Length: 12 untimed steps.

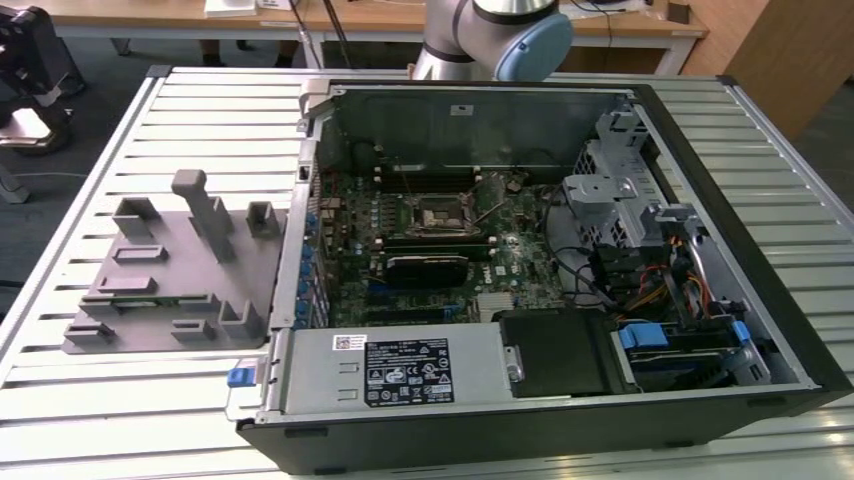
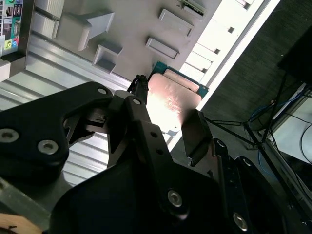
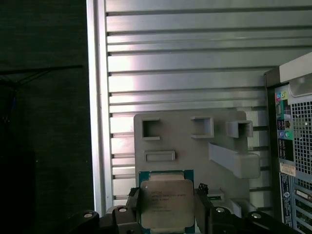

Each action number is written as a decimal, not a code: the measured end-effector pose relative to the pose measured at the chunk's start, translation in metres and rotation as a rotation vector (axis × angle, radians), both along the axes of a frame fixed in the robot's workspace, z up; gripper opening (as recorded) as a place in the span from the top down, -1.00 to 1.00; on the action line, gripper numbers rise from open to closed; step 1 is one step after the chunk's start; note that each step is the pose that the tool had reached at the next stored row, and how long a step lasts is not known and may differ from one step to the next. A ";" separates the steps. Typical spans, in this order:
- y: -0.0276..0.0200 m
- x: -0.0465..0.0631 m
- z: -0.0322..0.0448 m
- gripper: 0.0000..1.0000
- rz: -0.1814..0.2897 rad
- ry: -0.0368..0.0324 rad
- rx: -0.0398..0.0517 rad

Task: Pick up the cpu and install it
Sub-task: 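Pick up the cpu and move it towards the insertion slot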

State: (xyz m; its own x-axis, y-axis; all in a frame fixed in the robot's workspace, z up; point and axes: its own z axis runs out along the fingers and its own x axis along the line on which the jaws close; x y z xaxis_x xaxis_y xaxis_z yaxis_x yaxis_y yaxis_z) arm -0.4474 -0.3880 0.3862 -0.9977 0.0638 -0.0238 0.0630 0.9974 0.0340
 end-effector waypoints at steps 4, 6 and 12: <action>0.0001 0.000 0.0000 -0.05 0.000 0.0000 0.0000; 0.0001 0.002 0.0000 -0.05 0.000 0.0000 0.0000; 0.0000 0.009 0.0000 -0.05 0.000 0.0000 0.0000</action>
State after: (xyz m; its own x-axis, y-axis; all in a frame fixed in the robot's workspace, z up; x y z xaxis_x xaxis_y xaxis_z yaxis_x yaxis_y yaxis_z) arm -0.4385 -0.3880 0.3862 -0.9977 0.0639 -0.0238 0.0631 0.9974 0.0340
